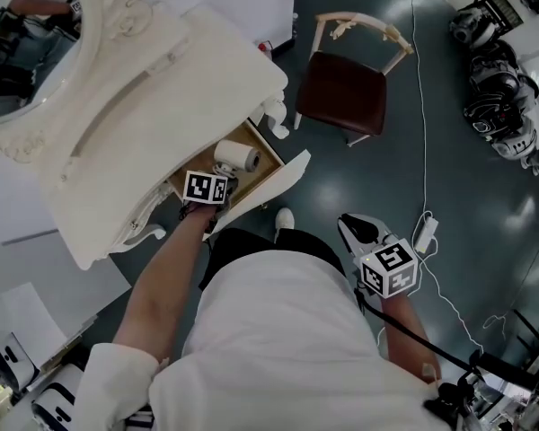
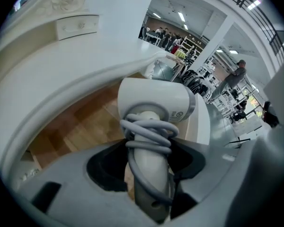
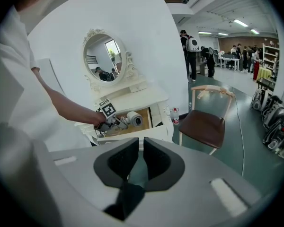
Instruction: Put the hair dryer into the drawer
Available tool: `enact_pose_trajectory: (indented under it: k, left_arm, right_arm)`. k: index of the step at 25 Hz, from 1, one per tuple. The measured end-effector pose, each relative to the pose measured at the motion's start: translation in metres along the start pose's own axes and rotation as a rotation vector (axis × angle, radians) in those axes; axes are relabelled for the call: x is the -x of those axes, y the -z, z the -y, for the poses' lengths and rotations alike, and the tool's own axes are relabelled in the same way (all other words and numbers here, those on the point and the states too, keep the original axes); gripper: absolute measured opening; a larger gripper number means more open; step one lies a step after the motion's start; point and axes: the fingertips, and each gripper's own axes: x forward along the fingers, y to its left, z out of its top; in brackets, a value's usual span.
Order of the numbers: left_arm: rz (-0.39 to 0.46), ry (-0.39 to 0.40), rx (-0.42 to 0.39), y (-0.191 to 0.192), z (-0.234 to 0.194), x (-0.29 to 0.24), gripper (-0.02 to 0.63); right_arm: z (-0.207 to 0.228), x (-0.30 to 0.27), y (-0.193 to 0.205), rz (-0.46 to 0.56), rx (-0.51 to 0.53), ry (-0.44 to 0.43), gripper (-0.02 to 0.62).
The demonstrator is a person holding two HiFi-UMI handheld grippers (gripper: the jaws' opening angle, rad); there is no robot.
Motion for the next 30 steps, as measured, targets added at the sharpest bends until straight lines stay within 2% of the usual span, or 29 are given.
enact_pose_trajectory:
  k: [6, 15, 27, 30]
  left_arm:
    - [-0.018, -0.04, 0.003, -0.009, -0.009, -0.023, 0.239]
    - [0.016, -0.119, 0.038, -0.026, -0.04, -0.045, 0.239]
    - [0.073, -0.186, -0.011, -0.035, -0.053, -0.067, 0.243]
    - [0.061, -0.191, -0.003, -0.032, -0.054, -0.072, 0.246]
  right_arm:
    - [0.015, -0.008, -0.003, -0.043, 0.001, -0.009, 0.034]
    - [0.029, -0.02, -0.005, -0.102, 0.0, -0.01, 0.034]
    - [0.034, -0.036, -0.013, -0.148, 0.006, -0.022, 0.034]
    - [0.035, -0.04, -0.013, -0.152, 0.008, -0.025, 0.035]
